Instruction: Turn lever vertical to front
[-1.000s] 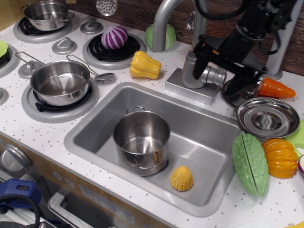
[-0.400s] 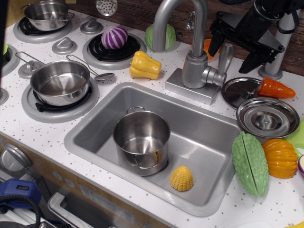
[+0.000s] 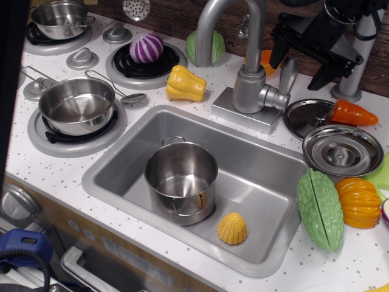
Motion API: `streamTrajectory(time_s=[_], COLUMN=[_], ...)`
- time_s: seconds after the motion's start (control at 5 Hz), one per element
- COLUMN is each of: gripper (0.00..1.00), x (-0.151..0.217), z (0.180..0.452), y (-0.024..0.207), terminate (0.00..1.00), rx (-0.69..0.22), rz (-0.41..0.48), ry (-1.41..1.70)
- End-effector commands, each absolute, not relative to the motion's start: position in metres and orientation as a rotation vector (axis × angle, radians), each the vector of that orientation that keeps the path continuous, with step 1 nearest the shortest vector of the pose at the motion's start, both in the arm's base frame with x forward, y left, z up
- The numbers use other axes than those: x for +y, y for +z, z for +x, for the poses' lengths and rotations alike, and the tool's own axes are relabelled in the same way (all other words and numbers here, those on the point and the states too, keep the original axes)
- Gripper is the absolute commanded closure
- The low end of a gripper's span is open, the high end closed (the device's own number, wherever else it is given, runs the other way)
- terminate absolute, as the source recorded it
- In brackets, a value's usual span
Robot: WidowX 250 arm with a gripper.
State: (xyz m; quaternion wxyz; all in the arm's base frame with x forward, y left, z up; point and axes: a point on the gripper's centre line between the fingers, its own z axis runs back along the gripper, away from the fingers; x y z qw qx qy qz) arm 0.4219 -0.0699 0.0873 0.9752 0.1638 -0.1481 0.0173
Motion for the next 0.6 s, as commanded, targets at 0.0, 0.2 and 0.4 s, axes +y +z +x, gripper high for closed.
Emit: streamTrajectory(time_s=[0.0,0.2,0.4], gripper=[0.0,1.0,1.0], x=[-0.06,-0.059,-0.061], z=[0.432,0.43,0.417], y=[0.107,0.108,0.111], terminate=[0.0,0.0,0.0], rx=[-0.314,-0.299,-0.157], rz=[0.286,0.278,0.17], ry=[0.036,0.05,0.105])
